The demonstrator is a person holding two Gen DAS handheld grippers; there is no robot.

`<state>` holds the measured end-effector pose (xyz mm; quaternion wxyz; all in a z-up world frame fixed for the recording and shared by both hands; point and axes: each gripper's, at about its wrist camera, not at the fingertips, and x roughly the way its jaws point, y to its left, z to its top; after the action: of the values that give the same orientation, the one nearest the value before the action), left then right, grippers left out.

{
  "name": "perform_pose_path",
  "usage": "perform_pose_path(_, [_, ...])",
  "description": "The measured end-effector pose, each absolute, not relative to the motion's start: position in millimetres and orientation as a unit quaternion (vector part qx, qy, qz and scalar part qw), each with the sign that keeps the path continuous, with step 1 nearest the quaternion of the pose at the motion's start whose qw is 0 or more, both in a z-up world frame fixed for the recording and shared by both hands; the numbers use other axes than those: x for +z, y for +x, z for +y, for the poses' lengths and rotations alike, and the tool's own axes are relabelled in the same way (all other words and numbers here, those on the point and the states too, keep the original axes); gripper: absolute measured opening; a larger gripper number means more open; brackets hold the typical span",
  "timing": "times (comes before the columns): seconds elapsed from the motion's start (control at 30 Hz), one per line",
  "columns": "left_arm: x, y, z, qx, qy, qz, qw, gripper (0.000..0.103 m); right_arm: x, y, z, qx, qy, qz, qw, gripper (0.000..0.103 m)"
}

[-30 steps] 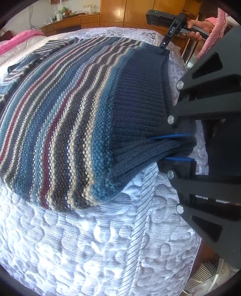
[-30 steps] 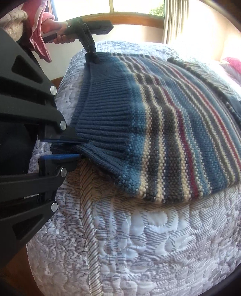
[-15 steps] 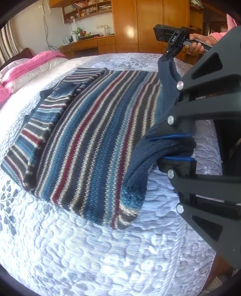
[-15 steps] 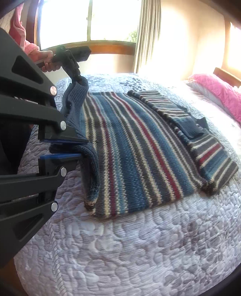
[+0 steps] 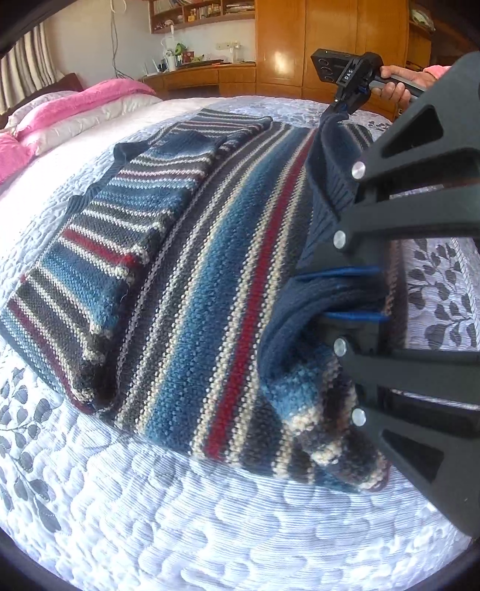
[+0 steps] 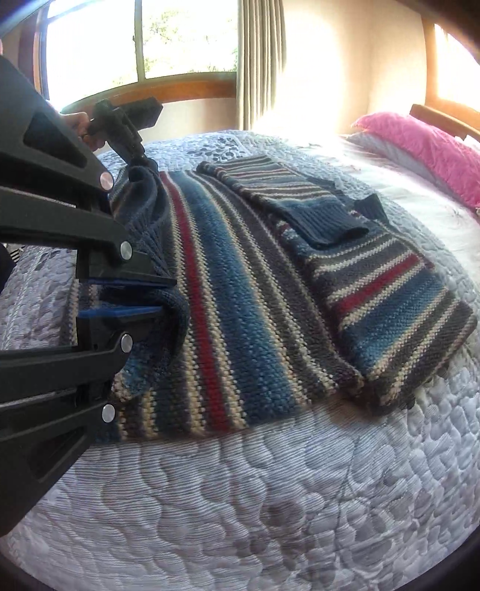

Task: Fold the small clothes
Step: 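Lift the hem with both tools and fold it toward the collar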

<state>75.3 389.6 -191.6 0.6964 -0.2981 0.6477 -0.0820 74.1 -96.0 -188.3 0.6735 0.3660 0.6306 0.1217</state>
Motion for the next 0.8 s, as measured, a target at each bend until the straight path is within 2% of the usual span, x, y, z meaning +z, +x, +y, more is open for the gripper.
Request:
perform_pose_path(0.17, [-207,93,389,-0.086,-0.295,0.658,0.687,0.013,-207,95,-95,0.114,0.358,0.647,0.664,0.009])
perform_pose_path(0.37, [-213,100,394,-0.095,-0.307,0.678,0.661,0.021,-215,98,-95,0.115,0.357,0.658,0.653,0.013])
perform_pose_path(0.4, [-210,100,396,-0.099,-0.312,0.68,0.656,0.031,-213,98,-96,0.117,0.357,0.658,0.652,0.016])
perform_pose_path(0.43, [-204,100,399,-0.101,-0.315,0.676,0.659,0.047,-210,97,-97,0.12,0.356,0.657,0.654,0.016])
perform_pose_path(0.5, [-188,99,408,-0.093,-0.303,0.66,0.681,0.069,-203,94,-101,0.125,0.354,0.654,0.657,0.021])
perform_pose_path(0.53, [-180,98,413,-0.09,-0.302,0.651,0.69,0.07,-199,91,-104,0.12,0.351,0.652,0.662,0.027])
perform_pose_path(0.57, [-174,97,419,-0.087,-0.304,0.646,0.695,0.07,-195,89,-109,0.108,0.342,0.649,0.671,0.046])
perform_pose_path(0.6, [-169,96,425,-0.084,-0.306,0.642,0.698,0.07,-190,87,-114,0.095,0.336,0.645,0.68,0.056])
perform_pose_path(0.8, [-153,97,428,-0.091,-0.23,0.639,0.728,0.07,-171,80,-128,0.096,0.325,0.628,0.701,0.056])
